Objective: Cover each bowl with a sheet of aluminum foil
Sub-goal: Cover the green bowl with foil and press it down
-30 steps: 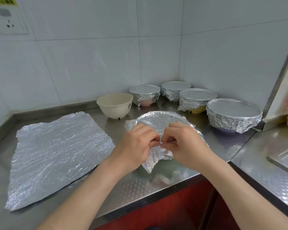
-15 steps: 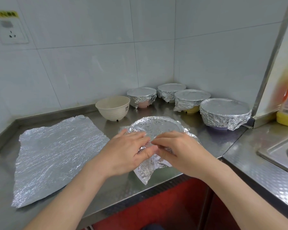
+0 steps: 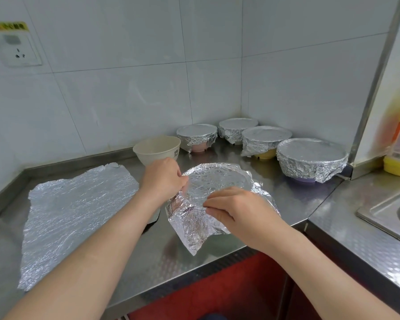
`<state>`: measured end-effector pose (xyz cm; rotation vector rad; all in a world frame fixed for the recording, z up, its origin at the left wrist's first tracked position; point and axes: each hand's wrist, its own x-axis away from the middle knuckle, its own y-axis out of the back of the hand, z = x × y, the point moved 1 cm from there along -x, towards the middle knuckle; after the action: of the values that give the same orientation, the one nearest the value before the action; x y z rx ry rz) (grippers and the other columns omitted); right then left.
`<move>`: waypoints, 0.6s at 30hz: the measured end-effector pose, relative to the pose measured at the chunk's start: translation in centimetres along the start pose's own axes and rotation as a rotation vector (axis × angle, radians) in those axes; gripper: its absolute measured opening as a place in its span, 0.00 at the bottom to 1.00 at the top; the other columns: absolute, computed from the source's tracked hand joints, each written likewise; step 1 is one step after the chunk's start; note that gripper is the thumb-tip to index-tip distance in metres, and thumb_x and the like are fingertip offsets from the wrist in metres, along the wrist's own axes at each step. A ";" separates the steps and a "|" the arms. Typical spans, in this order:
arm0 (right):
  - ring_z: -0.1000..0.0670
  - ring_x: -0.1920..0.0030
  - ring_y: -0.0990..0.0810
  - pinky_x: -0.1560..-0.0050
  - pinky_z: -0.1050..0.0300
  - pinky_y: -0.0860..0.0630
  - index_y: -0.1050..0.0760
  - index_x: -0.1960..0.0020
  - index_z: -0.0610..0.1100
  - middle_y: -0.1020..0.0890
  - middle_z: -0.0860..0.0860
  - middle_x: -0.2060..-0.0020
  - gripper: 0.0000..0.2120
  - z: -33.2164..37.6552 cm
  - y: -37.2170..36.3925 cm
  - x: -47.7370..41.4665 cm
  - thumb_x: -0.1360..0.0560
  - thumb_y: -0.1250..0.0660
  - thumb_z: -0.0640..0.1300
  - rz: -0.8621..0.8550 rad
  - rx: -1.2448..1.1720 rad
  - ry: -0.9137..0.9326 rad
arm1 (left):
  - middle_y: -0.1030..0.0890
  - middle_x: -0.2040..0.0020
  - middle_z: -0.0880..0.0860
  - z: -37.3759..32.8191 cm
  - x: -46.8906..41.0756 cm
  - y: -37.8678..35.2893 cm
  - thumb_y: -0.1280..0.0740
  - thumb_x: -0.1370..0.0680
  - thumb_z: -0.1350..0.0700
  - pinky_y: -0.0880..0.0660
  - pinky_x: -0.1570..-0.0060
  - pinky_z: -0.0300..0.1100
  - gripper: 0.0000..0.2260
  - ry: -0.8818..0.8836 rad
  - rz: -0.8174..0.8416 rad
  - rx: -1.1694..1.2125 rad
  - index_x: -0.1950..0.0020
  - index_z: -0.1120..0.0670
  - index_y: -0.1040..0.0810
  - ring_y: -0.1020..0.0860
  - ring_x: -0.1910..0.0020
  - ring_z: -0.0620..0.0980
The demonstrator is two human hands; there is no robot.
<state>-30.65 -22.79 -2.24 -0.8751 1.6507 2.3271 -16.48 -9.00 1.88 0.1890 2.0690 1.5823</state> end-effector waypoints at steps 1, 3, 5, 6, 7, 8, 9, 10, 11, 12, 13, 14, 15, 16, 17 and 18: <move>0.46 0.50 0.19 0.56 0.50 0.21 0.17 0.50 0.46 0.16 0.54 0.53 0.14 0.0 -0.1 -0.1 0.22 0.40 0.50 -0.011 0.002 0.000 | 0.20 0.73 0.48 0.0 -0.2 -0.1 0.31 0.27 0.50 0.29 0.70 0.39 0.13 0.020 -0.001 0.011 0.71 0.51 0.17 0.22 0.70 0.44; 0.45 0.52 0.19 0.57 0.49 0.20 0.17 0.50 0.46 0.16 0.53 0.54 0.14 -0.1 -0.4 -0.2 0.23 0.40 0.50 -0.030 0.005 0.005 | 0.20 0.74 0.47 -0.1 -0.3 0.0 0.30 0.27 0.49 0.34 0.72 0.38 0.14 0.067 0.010 0.035 0.72 0.51 0.18 0.24 0.71 0.43; 0.44 0.53 0.19 0.58 0.49 0.20 0.17 0.51 0.46 0.16 0.52 0.54 0.13 -0.1 -0.7 -0.4 0.23 0.39 0.49 -0.049 0.007 0.018 | 0.21 0.75 0.46 -0.3 -0.4 0.0 0.30 0.27 0.50 0.34 0.71 0.37 0.14 0.082 0.022 0.053 0.73 0.50 0.18 0.24 0.71 0.42; 0.44 0.53 0.20 0.59 0.49 0.21 0.17 0.51 0.46 0.16 0.52 0.55 0.12 -0.1 -0.7 -0.3 0.24 0.38 0.49 -0.064 0.009 0.022 | 0.20 0.74 0.46 -0.3 -0.4 -0.1 0.30 0.27 0.51 0.33 0.70 0.37 0.14 0.083 0.028 0.053 0.73 0.50 0.18 0.23 0.71 0.43; 0.44 0.54 0.20 0.60 0.52 0.21 0.16 0.52 0.46 0.16 0.52 0.56 0.11 -0.1 -0.7 -0.3 0.25 0.36 0.48 -0.089 0.014 0.021 | 0.19 0.72 0.46 -0.5 -0.3 -0.1 0.30 0.27 0.52 0.32 0.69 0.37 0.13 0.077 0.029 0.053 0.72 0.50 0.17 0.22 0.69 0.43; 0.45 0.56 0.21 0.61 0.54 0.23 0.16 0.53 0.46 0.17 0.52 0.57 0.08 -0.2 -0.6 -0.2 0.26 0.33 0.46 -0.121 0.021 0.014 | 0.18 0.69 0.46 -0.4 -0.2 -0.1 0.30 0.28 0.52 0.31 0.68 0.39 0.10 0.071 0.028 0.049 0.68 0.51 0.17 0.21 0.66 0.44; 0.45 0.57 0.22 0.61 0.56 0.25 0.16 0.54 0.47 0.18 0.52 0.58 0.05 -0.4 -0.5 -0.1 0.28 0.30 0.44 -0.150 0.031 0.004 | 0.18 0.65 0.45 -0.3 -0.2 -0.1 0.30 0.28 0.52 0.31 0.66 0.40 0.05 0.063 0.022 0.053 0.63 0.51 0.17 0.20 0.62 0.46; 0.46 0.58 0.22 0.61 0.56 0.26 0.15 0.55 0.47 0.19 0.51 0.60 0.03 -0.6 -0.4 -0.1 0.29 0.27 0.43 -0.173 0.042 -0.008 | 0.19 0.61 0.45 -0.1 0.0 0.0 0.30 0.28 0.52 0.32 0.64 0.40 0.04 0.049 0.007 0.062 0.55 0.50 0.18 0.21 0.59 0.47; 0.46 0.59 0.22 0.61 0.56 0.27 0.16 0.56 0.47 0.20 0.51 0.61 0.04 -0.7 -0.4 -0.1 0.31 0.25 0.41 -0.187 0.049 -0.018 | 0.20 0.58 0.45 0.1 0.3 0.1 0.30 0.28 0.52 0.33 0.62 0.41 0.08 0.032 -0.010 0.076 0.49 0.49 0.20 0.22 0.57 0.48; 0.46 0.59 0.22 0.62 0.54 0.26 0.16 0.56 0.47 0.20 0.51 0.61 0.04 -0.9 -0.3 -0.1 0.31 0.25 0.41 -0.192 0.051 -0.023 | 0.22 0.58 0.44 0.3 0.7 0.3 0.30 0.27 0.52 0.33 0.61 0.40 0.09 -0.008 -0.036 0.122 0.47 0.48 0.20 0.23 0.56 0.47; 0.46 0.59 0.22 0.62 0.52 0.24 0.16 0.56 0.47 0.20 0.51 0.61 0.04 -0.9 -0.3 -0.1 0.31 0.25 0.41 -0.193 0.050 -0.026 | 0.23 0.60 0.42 0.4 1.3 0.7 0.29 0.26 0.52 0.34 0.60 0.39 0.06 -0.067 -0.070 0.191 0.50 0.48 0.19 0.24 0.57 0.45; 0.46 0.59 0.22 0.62 0.50 0.24 0.16 0.56 0.47 0.21 0.51 0.61 0.04 -0.9 -0.3 0.0 0.30 0.26 0.42 -0.193 0.051 -0.023 | 0.23 0.61 0.42 0.3 2.1 1.2 0.29 0.26 0.53 0.33 0.60 0.37 0.03 -0.135 -0.081 0.277 0.53 0.48 0.18 0.24 0.59 0.42; 0.46 0.58 0.22 0.62 0.49 0.24 0.17 0.56 0.48 0.21 0.51 0.61 0.03 -0.9 -0.3 0.0 0.29 0.28 0.43 -0.195 0.049 -0.023 | 0.21 0.61 0.43 0.2 3.0 1.8 0.27 0.27 0.54 0.31 0.60 0.34 0.01 -0.199 -0.059 0.350 0.57 0.48 0.16 0.24 0.60 0.40; 0.46 0.58 0.23 0.61 0.49 0.24 0.17 0.55 0.48 0.21 0.52 0.61 0.04 -0.8 -0.4 0.1 0.28 0.30 0.45 -0.198 0.041 -0.027 | 0.20 0.61 0.43 0.2 3.9 2.2 0.25 0.28 0.55 0.30 0.58 0.32 0.02 -0.247 -0.015 0.423 0.60 0.48 0.15 0.23 0.60 0.39; 0.46 0.58 0.22 0.61 0.49 0.24 0.17 0.55 0.49 0.21 0.52 0.61 0.05 -0.7 -0.4 0.0 0.28 0.32 0.47 -0.200 0.031 -0.030 | 0.18 0.60 0.43 0.2 4.7 2.6 0.24 0.30 0.55 0.29 0.57 0.30 0.02 -0.279 0.039 0.488 0.61 0.48 0.15 0.22 0.58 0.38; 0.46 0.58 0.22 0.60 0.50 0.25 0.17 0.55 0.50 0.21 0.52 0.61 0.07 -0.6 -0.6 0.0 0.28 0.32 0.49 -0.204 0.020 -0.034 | 0.18 0.59 0.42 0.4 5.5 2.9 0.23 0.31 0.55 0.30 0.57 0.27 0.03 -0.301 0.082 0.532 0.60 0.48 0.14 0.21 0.57 0.38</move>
<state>-30.18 -23.11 -2.87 -0.9457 1.4930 2.1731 -21.54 -5.55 2.72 0.6633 2.2069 0.9378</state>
